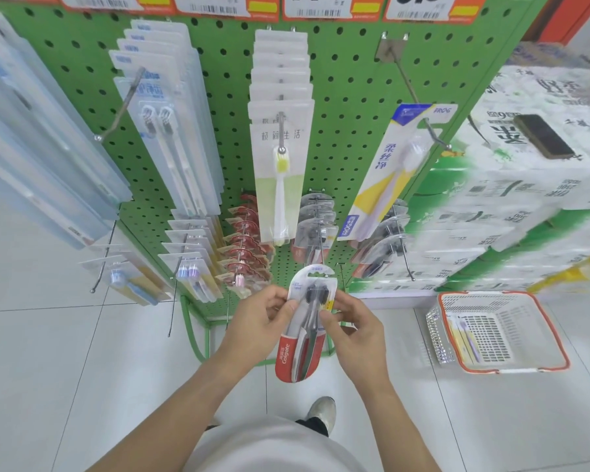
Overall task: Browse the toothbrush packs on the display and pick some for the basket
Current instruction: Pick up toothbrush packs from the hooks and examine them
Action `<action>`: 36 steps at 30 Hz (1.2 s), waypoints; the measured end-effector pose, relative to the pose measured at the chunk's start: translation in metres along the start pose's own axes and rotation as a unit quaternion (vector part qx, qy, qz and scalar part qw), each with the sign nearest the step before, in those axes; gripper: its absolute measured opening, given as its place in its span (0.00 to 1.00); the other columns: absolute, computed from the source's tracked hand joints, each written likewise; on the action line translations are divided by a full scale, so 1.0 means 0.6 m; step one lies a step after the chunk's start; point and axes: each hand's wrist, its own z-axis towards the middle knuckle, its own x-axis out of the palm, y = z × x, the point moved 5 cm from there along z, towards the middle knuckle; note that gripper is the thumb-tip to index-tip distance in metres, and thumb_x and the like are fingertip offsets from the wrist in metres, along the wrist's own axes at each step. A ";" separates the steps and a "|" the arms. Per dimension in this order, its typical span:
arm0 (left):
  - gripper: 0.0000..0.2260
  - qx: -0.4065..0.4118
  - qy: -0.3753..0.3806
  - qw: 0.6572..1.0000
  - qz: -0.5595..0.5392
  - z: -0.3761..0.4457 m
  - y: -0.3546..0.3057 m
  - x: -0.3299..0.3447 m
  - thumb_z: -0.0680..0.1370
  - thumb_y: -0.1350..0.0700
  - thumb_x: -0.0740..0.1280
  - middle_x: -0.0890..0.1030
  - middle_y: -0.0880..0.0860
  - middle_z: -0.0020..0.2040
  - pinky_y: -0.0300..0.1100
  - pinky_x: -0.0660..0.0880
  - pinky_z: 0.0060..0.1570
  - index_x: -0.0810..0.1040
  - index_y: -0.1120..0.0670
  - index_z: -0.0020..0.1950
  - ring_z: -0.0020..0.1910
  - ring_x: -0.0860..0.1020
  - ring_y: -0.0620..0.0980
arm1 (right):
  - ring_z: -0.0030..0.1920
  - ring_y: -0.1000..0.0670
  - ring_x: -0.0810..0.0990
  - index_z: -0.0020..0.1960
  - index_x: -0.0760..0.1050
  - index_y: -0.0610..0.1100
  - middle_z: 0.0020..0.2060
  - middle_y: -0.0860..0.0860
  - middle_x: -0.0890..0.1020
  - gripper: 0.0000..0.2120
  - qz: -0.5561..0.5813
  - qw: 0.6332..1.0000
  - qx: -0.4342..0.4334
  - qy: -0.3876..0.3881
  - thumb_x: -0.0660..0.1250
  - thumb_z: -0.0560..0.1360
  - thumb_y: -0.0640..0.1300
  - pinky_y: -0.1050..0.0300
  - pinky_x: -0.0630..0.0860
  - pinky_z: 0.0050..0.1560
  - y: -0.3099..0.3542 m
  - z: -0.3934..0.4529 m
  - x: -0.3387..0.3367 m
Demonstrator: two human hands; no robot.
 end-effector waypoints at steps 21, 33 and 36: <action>0.05 0.011 0.032 0.999 0.033 -0.012 -0.025 0.013 0.81 0.56 0.69 0.85 0.41 0.44 0.38 0.78 0.50 0.79 0.45 0.49 0.45 0.82 0.40 | 0.45 0.48 0.83 0.54 0.81 0.40 0.44 0.45 0.86 0.10 0.091 0.994 0.056 -0.016 0.73 0.75 0.32 0.54 0.79 0.48 -0.022 -0.003 -0.022; 0.06 -0.034 0.023 0.992 -0.121 -0.028 -0.052 0.004 0.82 0.60 0.67 0.87 0.51 0.48 0.46 0.80 0.48 0.80 0.54 0.56 0.48 0.85 0.53 | 0.46 0.42 0.86 0.57 0.78 0.34 0.47 0.39 0.87 0.09 0.074 0.988 0.063 0.117 0.70 0.77 0.32 0.53 0.82 0.47 0.010 -0.025 -0.011; 0.06 -0.062 0.000 0.988 -0.142 -0.032 -0.053 -0.008 0.81 0.60 0.68 0.88 0.53 0.46 0.56 0.82 0.50 0.82 0.54 0.56 0.47 0.86 0.58 | 0.44 0.44 0.86 0.57 0.78 0.35 0.46 0.40 0.87 0.09 0.085 0.986 0.071 0.123 0.71 0.77 0.32 0.54 0.82 0.45 0.026 -0.028 -0.004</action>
